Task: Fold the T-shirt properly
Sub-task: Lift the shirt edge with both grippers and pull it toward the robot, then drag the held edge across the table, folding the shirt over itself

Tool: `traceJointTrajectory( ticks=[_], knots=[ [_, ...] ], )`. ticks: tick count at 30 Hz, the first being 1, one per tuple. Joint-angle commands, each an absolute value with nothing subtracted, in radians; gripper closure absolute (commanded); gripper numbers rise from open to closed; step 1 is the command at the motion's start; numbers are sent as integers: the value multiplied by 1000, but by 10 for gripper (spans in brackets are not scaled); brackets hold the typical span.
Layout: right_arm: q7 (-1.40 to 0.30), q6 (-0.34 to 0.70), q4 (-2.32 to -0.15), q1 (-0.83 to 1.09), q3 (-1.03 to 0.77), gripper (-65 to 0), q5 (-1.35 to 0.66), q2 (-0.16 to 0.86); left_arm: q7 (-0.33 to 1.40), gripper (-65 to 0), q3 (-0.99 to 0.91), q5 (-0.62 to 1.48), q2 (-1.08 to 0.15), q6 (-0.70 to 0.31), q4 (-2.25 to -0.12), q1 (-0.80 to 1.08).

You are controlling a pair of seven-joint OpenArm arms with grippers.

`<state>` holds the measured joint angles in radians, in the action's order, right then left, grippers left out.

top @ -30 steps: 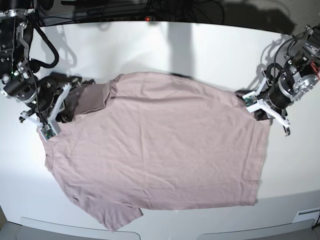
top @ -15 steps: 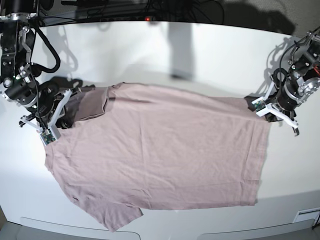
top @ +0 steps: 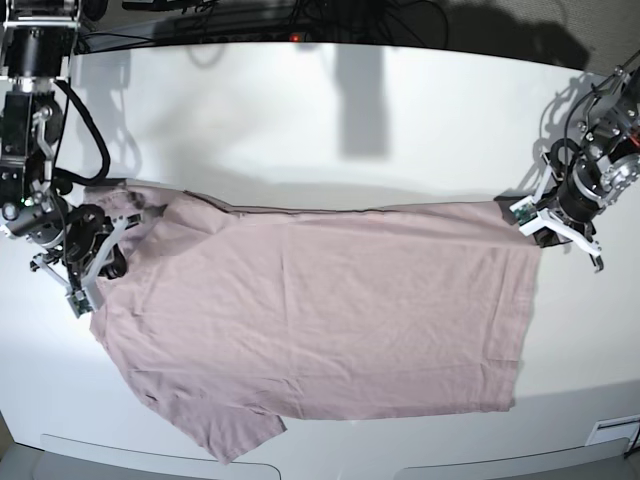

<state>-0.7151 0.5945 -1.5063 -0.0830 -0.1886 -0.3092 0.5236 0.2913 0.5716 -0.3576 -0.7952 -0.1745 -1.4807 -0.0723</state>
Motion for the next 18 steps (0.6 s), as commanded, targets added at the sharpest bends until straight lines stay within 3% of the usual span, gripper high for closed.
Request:
traceJointTrajectory(
  ticks=[1, 6, 18],
  knots=[
    [-692, 592, -1511, -121, -196, 0, -309, 540, 283, 0, 562, -365, -815, -151, -1492, -89],
    [-691, 607, -1488, -158, -196, 0, -285, 540, 282, 0, 562, -365, -815, -89, -1492, -95],
    [-664, 682, -1487, -167, -196, 0, -287, 540, 236, 0, 563, -279, -796, -90, -1487, -167]
  ],
)
